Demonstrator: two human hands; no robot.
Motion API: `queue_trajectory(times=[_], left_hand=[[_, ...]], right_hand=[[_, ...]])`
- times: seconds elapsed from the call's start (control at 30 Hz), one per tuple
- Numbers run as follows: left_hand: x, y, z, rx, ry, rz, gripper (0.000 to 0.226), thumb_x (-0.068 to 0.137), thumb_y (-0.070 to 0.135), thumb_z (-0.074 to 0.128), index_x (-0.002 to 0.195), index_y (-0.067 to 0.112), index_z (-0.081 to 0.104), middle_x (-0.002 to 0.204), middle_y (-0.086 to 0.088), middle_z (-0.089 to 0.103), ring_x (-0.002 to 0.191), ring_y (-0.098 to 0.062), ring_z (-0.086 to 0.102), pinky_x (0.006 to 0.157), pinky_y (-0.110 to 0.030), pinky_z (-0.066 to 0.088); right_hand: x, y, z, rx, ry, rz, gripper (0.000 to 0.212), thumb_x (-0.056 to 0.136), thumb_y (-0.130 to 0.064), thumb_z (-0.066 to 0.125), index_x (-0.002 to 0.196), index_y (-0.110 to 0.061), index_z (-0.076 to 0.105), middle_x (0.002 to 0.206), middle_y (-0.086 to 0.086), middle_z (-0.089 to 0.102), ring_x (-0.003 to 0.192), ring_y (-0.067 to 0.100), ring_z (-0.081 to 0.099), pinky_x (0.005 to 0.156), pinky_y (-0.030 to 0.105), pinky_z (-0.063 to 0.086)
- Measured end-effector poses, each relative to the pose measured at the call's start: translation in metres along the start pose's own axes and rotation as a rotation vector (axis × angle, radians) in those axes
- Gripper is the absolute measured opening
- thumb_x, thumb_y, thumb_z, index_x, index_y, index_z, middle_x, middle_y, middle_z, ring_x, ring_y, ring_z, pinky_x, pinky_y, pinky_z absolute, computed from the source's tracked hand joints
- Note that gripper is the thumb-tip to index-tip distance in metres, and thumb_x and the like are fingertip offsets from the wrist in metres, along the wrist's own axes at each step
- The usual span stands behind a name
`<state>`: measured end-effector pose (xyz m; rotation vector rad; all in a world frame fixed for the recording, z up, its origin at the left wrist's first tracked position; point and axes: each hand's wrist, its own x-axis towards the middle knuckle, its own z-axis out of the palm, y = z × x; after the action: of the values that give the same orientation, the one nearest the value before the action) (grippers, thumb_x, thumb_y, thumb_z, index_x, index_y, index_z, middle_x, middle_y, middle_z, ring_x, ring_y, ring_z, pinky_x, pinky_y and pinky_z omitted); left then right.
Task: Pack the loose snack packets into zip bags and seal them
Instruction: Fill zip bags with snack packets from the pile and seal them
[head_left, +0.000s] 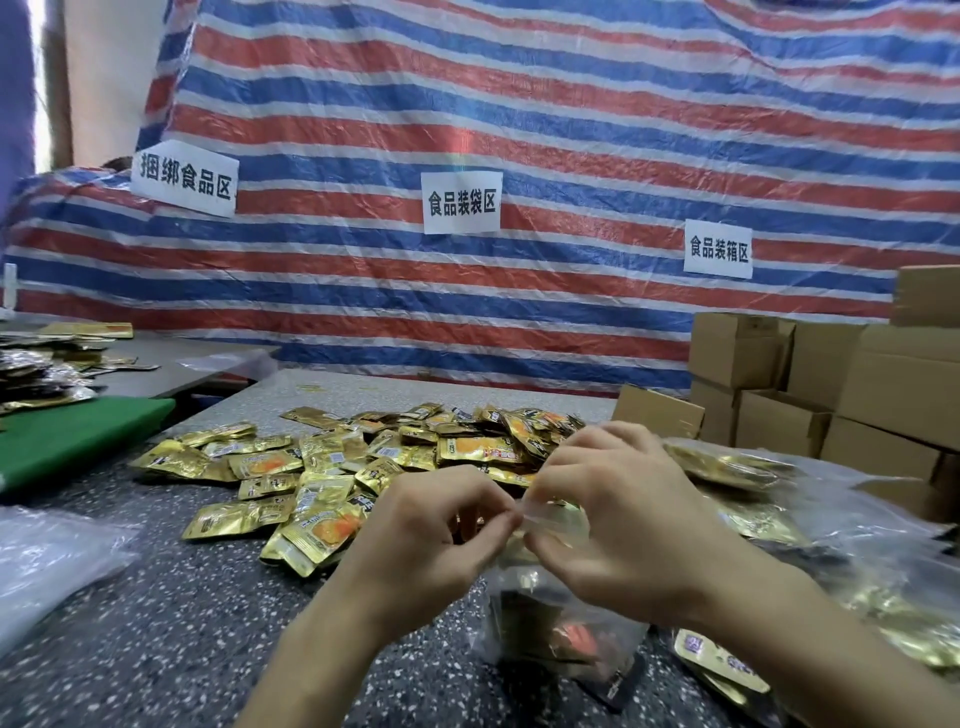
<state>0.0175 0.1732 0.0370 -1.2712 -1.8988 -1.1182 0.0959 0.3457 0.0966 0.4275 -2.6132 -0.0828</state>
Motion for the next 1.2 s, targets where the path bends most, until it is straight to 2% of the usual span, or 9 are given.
queue_trajectory(times=[0.27,0.43,0.57,0.77,0.83,0.97,1.03,1.1,1.2], left_hand=[[0.000,0.004,-0.003,-0.069,0.058,0.001,0.014,0.086,0.030,0.067,0.080,0.018,0.072,0.068,0.015,0.062,0.058,-0.003,0.054,0.053,-0.012,0.037],[-0.001,0.004,-0.004,-0.108,0.072,-0.045,0.010,0.082,0.020,0.068,0.074,0.014,0.070,0.071,0.011,0.063,0.062,-0.005,0.055,0.055,-0.011,0.040],[0.000,0.006,-0.002,-0.094,0.060,-0.049,0.008,0.080,0.015,0.067,0.072,0.014,0.069,0.066,0.012,0.061,0.066,-0.004,0.056,0.052,-0.011,0.039],[-0.001,0.001,-0.010,-0.103,0.146,-0.061,0.015,0.079,0.012,0.067,0.072,0.025,0.066,0.069,0.014,0.064,0.066,-0.007,0.057,0.053,-0.020,0.044],[-0.001,0.002,-0.008,-0.088,0.146,-0.047,0.014,0.078,0.012,0.067,0.072,0.024,0.066,0.066,0.014,0.063,0.066,-0.007,0.057,0.053,-0.017,0.044],[-0.002,-0.003,-0.010,-0.098,0.186,-0.113,0.010,0.079,0.016,0.066,0.071,0.020,0.068,0.069,0.011,0.066,0.067,-0.014,0.059,0.055,-0.031,0.047],[-0.001,-0.001,-0.010,-0.083,0.182,-0.105,0.009,0.079,0.017,0.067,0.070,0.020,0.068,0.071,0.012,0.066,0.067,-0.014,0.059,0.057,-0.032,0.046],[0.000,0.001,-0.005,-0.091,0.169,-0.102,0.008,0.079,0.020,0.068,0.071,0.019,0.068,0.072,0.010,0.067,0.067,-0.015,0.059,0.057,-0.034,0.046],[-0.001,-0.001,-0.005,-0.107,0.169,-0.110,0.013,0.079,0.027,0.068,0.073,0.016,0.070,0.071,0.008,0.068,0.067,-0.017,0.061,0.051,-0.042,0.048]], right_hand=[[0.011,-0.009,-0.017,0.197,-0.075,0.132,0.013,0.087,-0.041,0.064,0.091,-0.039,0.076,0.089,-0.017,0.073,0.087,0.004,0.065,0.084,0.035,0.054],[0.014,0.000,-0.023,0.339,-0.180,0.189,0.013,0.086,-0.040,0.073,0.076,-0.033,0.076,0.073,-0.017,0.069,0.073,0.000,0.064,0.063,0.023,0.050],[0.010,0.007,-0.025,0.422,-0.228,0.210,0.015,0.086,-0.040,0.076,0.074,-0.031,0.078,0.075,-0.016,0.072,0.074,0.002,0.066,0.067,0.025,0.053],[-0.007,0.031,-0.030,0.478,-0.199,0.252,0.016,0.085,-0.041,0.076,0.079,-0.027,0.081,0.079,-0.009,0.076,0.079,0.016,0.071,0.081,0.047,0.058],[-0.013,0.040,-0.030,0.475,-0.202,0.253,0.015,0.085,-0.041,0.076,0.078,-0.028,0.081,0.081,-0.012,0.076,0.080,0.011,0.070,0.083,0.045,0.058],[-0.033,0.061,-0.031,0.490,-0.173,0.300,0.013,0.084,-0.040,0.075,0.073,-0.033,0.079,0.082,-0.019,0.074,0.082,0.004,0.066,0.084,0.033,0.055],[-0.043,0.070,-0.030,0.501,-0.154,0.303,0.013,0.084,-0.040,0.075,0.072,-0.036,0.079,0.082,-0.020,0.073,0.082,0.005,0.065,0.072,0.027,0.054],[-0.051,0.074,-0.029,0.544,-0.146,0.302,0.014,0.085,-0.036,0.075,0.072,-0.035,0.079,0.083,-0.019,0.073,0.082,0.006,0.066,0.068,0.029,0.056],[-0.062,0.076,-0.028,0.611,-0.124,0.273,0.013,0.086,-0.037,0.072,0.074,-0.037,0.078,0.081,-0.013,0.075,0.079,0.009,0.068,0.075,0.030,0.056]])
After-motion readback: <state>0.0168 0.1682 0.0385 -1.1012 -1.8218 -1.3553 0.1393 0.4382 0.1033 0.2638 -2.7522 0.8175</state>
